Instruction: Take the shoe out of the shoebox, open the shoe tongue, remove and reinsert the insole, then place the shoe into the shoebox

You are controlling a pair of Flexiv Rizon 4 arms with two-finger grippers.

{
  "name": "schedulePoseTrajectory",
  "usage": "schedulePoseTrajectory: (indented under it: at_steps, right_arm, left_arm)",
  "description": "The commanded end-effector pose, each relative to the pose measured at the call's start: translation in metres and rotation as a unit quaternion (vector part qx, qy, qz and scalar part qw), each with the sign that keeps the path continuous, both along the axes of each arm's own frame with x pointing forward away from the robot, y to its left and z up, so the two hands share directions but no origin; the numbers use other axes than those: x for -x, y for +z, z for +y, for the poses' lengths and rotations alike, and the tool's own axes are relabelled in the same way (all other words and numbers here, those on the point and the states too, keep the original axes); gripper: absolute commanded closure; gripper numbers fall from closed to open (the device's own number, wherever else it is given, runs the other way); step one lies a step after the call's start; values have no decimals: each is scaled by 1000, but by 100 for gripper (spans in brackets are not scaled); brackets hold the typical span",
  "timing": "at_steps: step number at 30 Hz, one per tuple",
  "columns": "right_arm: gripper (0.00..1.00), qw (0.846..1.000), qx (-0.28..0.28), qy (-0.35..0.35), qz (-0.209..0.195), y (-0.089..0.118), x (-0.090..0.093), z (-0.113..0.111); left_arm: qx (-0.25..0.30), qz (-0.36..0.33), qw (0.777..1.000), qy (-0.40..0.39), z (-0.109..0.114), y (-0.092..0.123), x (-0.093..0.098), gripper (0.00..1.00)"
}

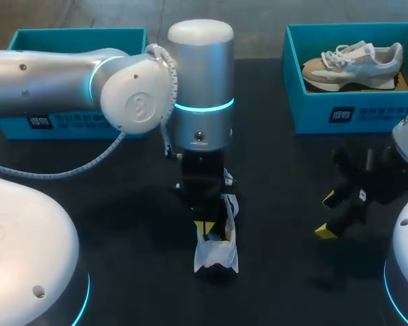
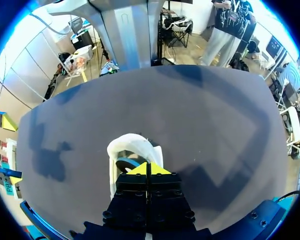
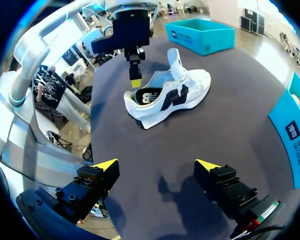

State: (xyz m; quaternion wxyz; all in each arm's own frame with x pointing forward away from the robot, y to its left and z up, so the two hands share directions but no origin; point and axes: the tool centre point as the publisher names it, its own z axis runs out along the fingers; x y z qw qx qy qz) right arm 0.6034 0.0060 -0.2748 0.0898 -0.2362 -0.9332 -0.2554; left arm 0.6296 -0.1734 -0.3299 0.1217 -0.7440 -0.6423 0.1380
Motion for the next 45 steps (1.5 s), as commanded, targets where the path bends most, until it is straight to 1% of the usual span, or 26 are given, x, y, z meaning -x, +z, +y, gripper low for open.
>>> schedulePoseTrajectory:
  at_steps: [1, 10, 16, 32, 39, 45]
  right_arm:
    - [0, 1000, 1, -1, -1, 0, 2, 0]
    - [0, 1000, 1, -1, -1, 0, 2, 0]
    - [0, 1000, 1, -1, -1, 0, 2, 0]
    - [0, 1000, 1, -1, -1, 0, 2, 0]
    - [0, 1000, 1, -1, -1, 0, 2, 0]
    - [0, 1000, 1, -1, -1, 0, 2, 0]
  left_arm:
    - [-9, 0, 1000, -3, -6, -5, -1, 100]
    - [-16, 4, 1000, -8, -8, -18, 1, 100]
    - [-20, 6, 1000, -11, -5, -25, 2, 100]
    - [-30, 8, 999, -1, -8, -59, 6, 100]
    - [-29, -23, 999, 26, -7, -70, -6, 100]
    - [-27, -43, 998, 47, -8, -72, -20, 100]
